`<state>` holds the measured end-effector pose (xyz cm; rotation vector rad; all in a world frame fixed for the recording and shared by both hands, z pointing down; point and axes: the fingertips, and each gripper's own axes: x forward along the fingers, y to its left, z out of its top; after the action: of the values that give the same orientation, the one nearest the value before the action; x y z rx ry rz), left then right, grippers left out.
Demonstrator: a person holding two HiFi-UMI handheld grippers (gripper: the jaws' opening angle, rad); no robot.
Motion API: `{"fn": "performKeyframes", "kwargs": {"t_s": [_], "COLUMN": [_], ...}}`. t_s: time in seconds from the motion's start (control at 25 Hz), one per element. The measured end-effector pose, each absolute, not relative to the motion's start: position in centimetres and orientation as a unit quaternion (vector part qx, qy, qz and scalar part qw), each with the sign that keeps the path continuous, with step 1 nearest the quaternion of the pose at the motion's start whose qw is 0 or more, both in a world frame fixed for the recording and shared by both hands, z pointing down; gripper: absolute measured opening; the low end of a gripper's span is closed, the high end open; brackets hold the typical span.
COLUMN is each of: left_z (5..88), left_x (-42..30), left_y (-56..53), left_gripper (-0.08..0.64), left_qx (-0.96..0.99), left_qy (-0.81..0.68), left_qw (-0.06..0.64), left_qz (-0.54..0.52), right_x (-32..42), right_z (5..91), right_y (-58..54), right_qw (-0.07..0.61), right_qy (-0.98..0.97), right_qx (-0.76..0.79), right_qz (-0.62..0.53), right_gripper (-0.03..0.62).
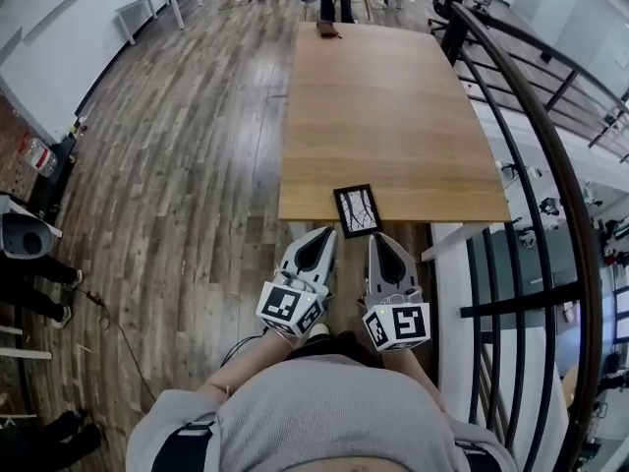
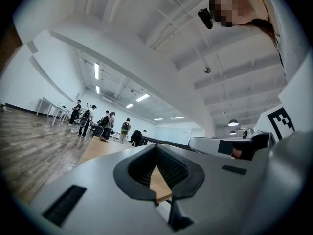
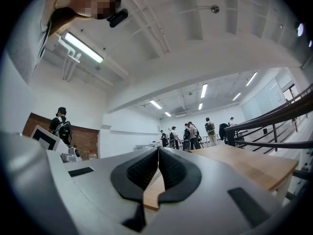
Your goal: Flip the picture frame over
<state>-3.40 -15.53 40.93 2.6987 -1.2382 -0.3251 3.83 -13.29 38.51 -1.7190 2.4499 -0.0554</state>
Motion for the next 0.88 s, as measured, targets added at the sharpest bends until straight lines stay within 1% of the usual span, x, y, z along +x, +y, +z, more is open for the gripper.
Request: {"fn": "performKeyframes", "kwargs": {"t_s": [0.32, 0.4, 0.52, 0.6, 0.72, 0.8, 0.84, 0.88], "left_z": [40.9, 40.8, 41.4, 42.4, 43.9, 44.5, 44.7, 44.9], "left_x": [-3.4, -3.6, -3.5, -3.1, -2.4, -2.3, -2.3, -2.3], "left_y": [-16.9, -17.6, -18.8, -19.3, -19.5, -19.7, -19.8, -19.9], "left_gripper": [0.006, 0.006, 0.006, 0.006, 0.006, 0.006, 0.006, 0.006], "left_qx": [0.893, 0.89, 0.887, 0.886, 0.886, 0.885, 0.885, 0.885], "left_qy": [-0.429, -0.435, -0.441, -0.442, -0.442, -0.443, -0.444, -0.445], "left_qw": [0.083, 0.082, 0.088, 0.097, 0.111, 0.115, 0.117, 0.118], "left_qz": [-0.108, -0.111, -0.109, -0.101, -0.089, -0.083, -0.08, -0.077], "right_x": [4.3, 4.4, 5.0, 5.9, 8.3, 9.5, 9.9, 10.4], "right_z": [38.5, 38.8, 40.0, 41.4, 44.5, 47.6, 49.1, 50.6], "right_y": [-15.5, -15.9, -16.9, -17.6, -18.4, -18.9, -19.1, -19.3], "right_qw": [0.071, 0.081, 0.123, 0.167, 0.259, 0.293, 0.298, 0.3], "right_qy": [0.825, 0.829, 0.837, 0.83, 0.783, 0.742, 0.724, 0.709], "right_qx": [-0.56, -0.551, -0.526, -0.515, -0.506, -0.503, -0.507, -0.512], "right_qz": [-0.033, -0.044, -0.085, -0.138, -0.253, -0.331, -0.36, -0.381], "right_gripper": [0.017, 0.017, 0.017, 0.017, 0.018, 0.02, 0.03, 0.067]}}
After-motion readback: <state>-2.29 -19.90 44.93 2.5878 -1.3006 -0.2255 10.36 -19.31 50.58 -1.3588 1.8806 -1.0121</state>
